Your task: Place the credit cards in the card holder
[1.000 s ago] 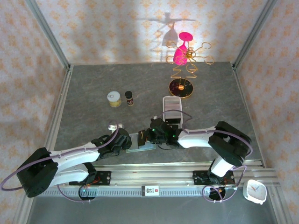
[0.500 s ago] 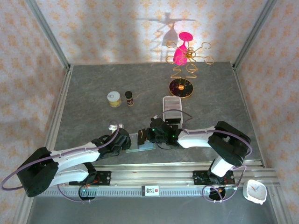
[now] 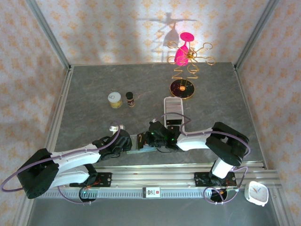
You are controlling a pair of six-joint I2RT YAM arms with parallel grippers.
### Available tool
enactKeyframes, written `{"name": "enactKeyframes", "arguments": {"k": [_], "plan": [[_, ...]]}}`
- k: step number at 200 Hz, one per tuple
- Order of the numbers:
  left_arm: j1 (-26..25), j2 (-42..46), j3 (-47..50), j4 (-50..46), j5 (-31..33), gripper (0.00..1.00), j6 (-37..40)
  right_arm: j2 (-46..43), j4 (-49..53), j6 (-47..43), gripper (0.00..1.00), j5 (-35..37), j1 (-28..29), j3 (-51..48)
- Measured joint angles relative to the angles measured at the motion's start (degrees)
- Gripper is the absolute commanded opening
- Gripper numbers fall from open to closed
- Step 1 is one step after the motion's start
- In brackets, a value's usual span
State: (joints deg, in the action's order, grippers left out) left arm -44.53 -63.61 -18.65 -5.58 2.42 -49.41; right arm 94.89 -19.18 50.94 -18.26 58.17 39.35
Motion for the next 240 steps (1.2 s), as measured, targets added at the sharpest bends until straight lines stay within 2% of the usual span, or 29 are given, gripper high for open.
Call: {"name": "enactKeyframes", "arguments": {"k": [111,133,149,174,189,216,240], "plan": [[0.0,0.0,0.8,1.8,-0.3,0.28,-0.5,1.4,-1.2,1.3,0.0,-3.3,0.0,0.5],[0.0,0.2,1.4,2.9,-0.4,0.28,-1.1,1.8,-1.2,1.0,0.16,-4.1,0.0,1.3],[0.0,0.2,1.7,3.7,-0.7,0.28,-1.6,1.8,0.3,0.0,0.21,-4.2,0.0,1.8],[0.0,0.2,1.9,4.0,-0.7,0.28,-1.7,1.8,4.8,-1.2,0.37,-2.5,0.2,3.2],[0.0,0.2,2.0,4.2,-0.7,0.28,-1.7,1.7,7.5,-2.3,0.4,-1.3,0.2,3.9],[0.0,0.2,2.1,4.6,-0.9,0.28,-1.7,1.5,11.4,-3.4,0.39,-0.1,0.3,5.6],[0.0,0.2,2.3,5.0,-0.9,0.28,-1.8,1.5,12.8,-4.3,0.25,0.3,0.3,5.8]]}}
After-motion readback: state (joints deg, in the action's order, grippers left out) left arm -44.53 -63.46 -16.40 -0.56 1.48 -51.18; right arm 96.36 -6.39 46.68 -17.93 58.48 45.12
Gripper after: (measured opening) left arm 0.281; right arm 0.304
